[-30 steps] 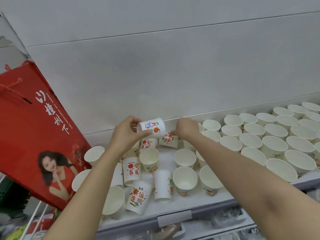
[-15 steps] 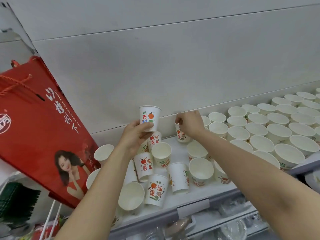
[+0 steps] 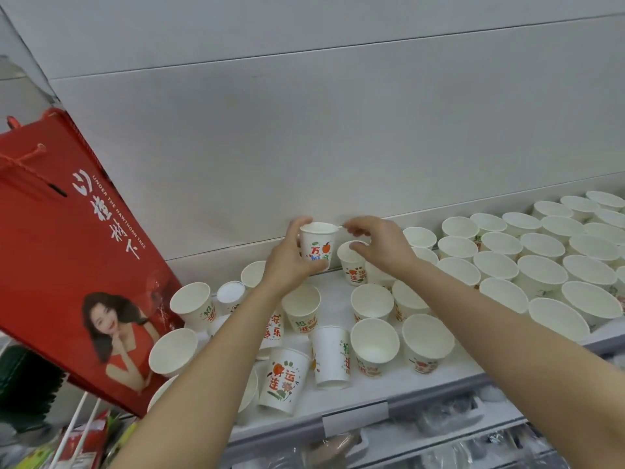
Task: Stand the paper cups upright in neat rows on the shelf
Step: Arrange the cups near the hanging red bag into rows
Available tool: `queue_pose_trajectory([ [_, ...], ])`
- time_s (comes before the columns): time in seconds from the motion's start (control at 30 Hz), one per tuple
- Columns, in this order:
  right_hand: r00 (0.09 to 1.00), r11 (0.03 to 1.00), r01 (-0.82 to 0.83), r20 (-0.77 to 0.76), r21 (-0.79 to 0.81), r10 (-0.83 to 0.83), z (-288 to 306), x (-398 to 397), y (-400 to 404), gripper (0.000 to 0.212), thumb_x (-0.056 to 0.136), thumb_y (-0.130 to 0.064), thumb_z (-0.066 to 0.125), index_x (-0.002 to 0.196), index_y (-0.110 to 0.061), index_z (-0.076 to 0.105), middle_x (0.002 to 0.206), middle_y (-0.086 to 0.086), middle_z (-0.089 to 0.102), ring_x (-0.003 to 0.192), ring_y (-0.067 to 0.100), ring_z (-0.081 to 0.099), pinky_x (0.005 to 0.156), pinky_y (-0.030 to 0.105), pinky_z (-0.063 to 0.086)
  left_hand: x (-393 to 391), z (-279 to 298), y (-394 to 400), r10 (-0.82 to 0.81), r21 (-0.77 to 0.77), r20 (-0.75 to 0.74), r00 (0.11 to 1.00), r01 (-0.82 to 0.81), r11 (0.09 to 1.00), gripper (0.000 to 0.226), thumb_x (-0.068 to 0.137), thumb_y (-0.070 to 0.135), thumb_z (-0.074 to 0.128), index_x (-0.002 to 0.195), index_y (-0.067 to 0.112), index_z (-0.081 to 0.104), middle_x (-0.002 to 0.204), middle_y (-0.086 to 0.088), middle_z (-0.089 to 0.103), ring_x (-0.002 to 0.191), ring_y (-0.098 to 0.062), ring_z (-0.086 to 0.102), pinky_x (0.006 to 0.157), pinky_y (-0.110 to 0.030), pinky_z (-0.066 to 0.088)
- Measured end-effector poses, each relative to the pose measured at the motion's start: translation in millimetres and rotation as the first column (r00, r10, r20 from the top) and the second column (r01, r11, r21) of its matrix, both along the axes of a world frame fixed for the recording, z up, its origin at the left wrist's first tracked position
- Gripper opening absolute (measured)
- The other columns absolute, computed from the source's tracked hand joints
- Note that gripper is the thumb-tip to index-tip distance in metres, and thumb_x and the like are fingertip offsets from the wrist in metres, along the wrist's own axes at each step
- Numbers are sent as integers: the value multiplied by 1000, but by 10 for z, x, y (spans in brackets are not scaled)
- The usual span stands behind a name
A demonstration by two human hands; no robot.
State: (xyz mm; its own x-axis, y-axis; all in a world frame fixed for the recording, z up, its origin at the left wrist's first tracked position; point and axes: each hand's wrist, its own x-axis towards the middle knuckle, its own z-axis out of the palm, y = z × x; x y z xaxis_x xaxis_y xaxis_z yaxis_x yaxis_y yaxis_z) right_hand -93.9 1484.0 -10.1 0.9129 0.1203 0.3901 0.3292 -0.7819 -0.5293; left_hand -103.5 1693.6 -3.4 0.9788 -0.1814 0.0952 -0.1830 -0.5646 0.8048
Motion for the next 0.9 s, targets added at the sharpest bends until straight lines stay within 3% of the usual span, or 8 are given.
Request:
queue_pose_trajectory([
  [0.13,978,974,-203,-33,98,207,151,-39,92,42,75,-14,76,114,-24,65,110,-16,60,96,1,56,84,14,43,-12,-47,-47,20,170,59,998,-30,985,73,67,34,80,122,43,33,105,6,65,93,-19,64,78,-46,55],
  [0.23,980,976,-194,-31,97,198,173,2,183,21,74,-24,79,94,-25,73,92,-12,65,87,4,54,80,22,43,-31,-70,-59,-2,141,81,997,-10,990,75,68,35,82,126,41,33,104,8,64,92,-15,64,79,-45,55],
  [0.37,958,963,-254,-118,89,263,214,27,218,8,76,-22,77,84,-23,75,82,-9,71,82,8,62,79,30,47,-42,-15,177,-59,105,22,998,56,993,102,63,33,90,144,44,29,124,12,59,107,-7,60,90,-28,51],
  [0.43,944,958,-282,-160,54,287,216,24,215,7,77,-20,77,82,-25,75,84,-10,72,83,7,64,81,32,50,-58,33,387,-7,141,4,1000,7,990,88,64,33,90,138,39,44,125,14,58,108,-5,57,87,-25,49],
  [0.57,934,941,-326,-186,-90,305,149,2,246,8,77,-21,73,82,-27,75,84,-12,72,80,5,63,77,32,51,-186,105,535,-39,272,-42,998,48,961,42,66,34,88,103,34,70,103,17,67,98,-4,60,85,-27,51],
  [0.63,937,925,-332,-175,-182,302,109,-11,277,9,77,-21,71,84,-26,75,85,-10,72,80,9,62,75,33,50,-282,87,483,-110,423,-42,993,117,899,37,62,39,88,95,33,71,95,16,66,91,-5,59,81,-28,50],
  [0.77,950,886,-308,-154,-347,270,33,-22,312,11,80,-23,69,89,-26,75,88,0,69,86,20,60,75,35,48,-421,-44,394,-260,755,71,963,119,645,23,71,44,77,90,33,70,92,16,65,89,-9,53,77,-30,43],
  [0.9,963,865,-268,-149,-423,226,-40,-14,279,13,81,-22,67,92,-26,74,93,7,59,94,24,57,75,36,48,-464,-137,249,-287,786,173,942,43,616,8,80,30,65,85,29,71,88,8,68,92,-16,55,73,-29,30],
])
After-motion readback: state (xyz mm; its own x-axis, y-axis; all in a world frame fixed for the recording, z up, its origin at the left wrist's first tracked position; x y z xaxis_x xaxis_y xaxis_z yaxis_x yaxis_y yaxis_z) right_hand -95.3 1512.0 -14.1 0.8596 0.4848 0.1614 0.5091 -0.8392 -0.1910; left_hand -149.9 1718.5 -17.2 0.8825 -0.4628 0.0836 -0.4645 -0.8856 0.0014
